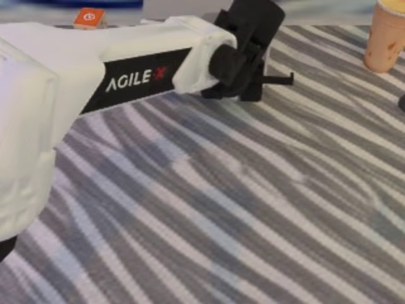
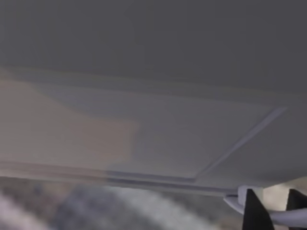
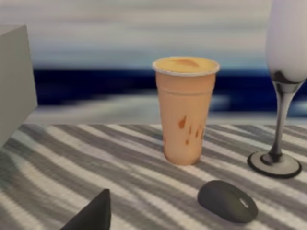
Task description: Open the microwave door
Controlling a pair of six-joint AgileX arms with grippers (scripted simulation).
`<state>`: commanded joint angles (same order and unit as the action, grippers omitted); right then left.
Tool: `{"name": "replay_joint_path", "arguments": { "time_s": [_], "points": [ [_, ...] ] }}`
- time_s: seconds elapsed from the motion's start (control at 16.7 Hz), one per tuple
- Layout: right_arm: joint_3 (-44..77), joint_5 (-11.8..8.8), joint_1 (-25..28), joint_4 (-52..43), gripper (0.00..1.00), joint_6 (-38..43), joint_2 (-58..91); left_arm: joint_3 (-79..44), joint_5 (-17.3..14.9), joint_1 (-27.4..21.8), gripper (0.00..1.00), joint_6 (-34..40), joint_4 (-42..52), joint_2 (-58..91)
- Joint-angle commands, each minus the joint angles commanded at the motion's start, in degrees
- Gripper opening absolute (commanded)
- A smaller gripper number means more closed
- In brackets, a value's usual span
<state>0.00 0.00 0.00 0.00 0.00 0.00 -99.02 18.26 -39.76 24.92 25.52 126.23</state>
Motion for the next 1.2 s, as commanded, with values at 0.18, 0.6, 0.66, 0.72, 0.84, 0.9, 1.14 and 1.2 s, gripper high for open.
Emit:
{"name": "replay_joint_path", "arguments": {
  "time_s": [0.18, 0.6, 0.66, 0.72, 0.84, 0.9, 1.14, 1.2],
  "points": [
    [0.00, 0.00, 0.00, 0.00, 1.00, 0.00, 0.00, 0.00, 0.00, 0.00, 0.00, 0.00, 0.00, 0.00],
    [0.00, 0.00, 0.00, 0.00, 1.00, 0.00, 0.00, 0.00, 0.00, 0.00, 0.00, 0.00, 0.00, 0.00],
    [0.00, 0.00, 0.00, 0.00, 1.00, 0.00, 0.00, 0.00, 0.00, 0.00, 0.00, 0.00, 0.00, 0.00],
    [0.00, 0.00, 0.00, 0.00, 1.00, 0.00, 0.00, 0.00, 0.00, 0.00, 0.00, 0.00, 0.00, 0.00],
    [0.00, 0.00, 0.00, 0.00, 1.00, 0.00, 0.00, 0.00, 0.00, 0.00, 0.00, 0.00, 0.00, 0.00],
    [0.00, 0.00, 0.00, 0.00, 1.00, 0.00, 0.00, 0.00, 0.00, 0.00, 0.00, 0.00, 0.00, 0.00],
    [0.00, 0.00, 0.00, 0.00, 1.00, 0.00, 0.00, 0.54, -0.60, -0.36, 0.00, -0.21, -0.24, -0.10],
    [0.00, 0.00, 0.00, 0.00, 1.00, 0.00, 0.00, 1.16, -0.83, -0.22, 0.00, -0.68, -0.63, -0.56]
  ]
}}
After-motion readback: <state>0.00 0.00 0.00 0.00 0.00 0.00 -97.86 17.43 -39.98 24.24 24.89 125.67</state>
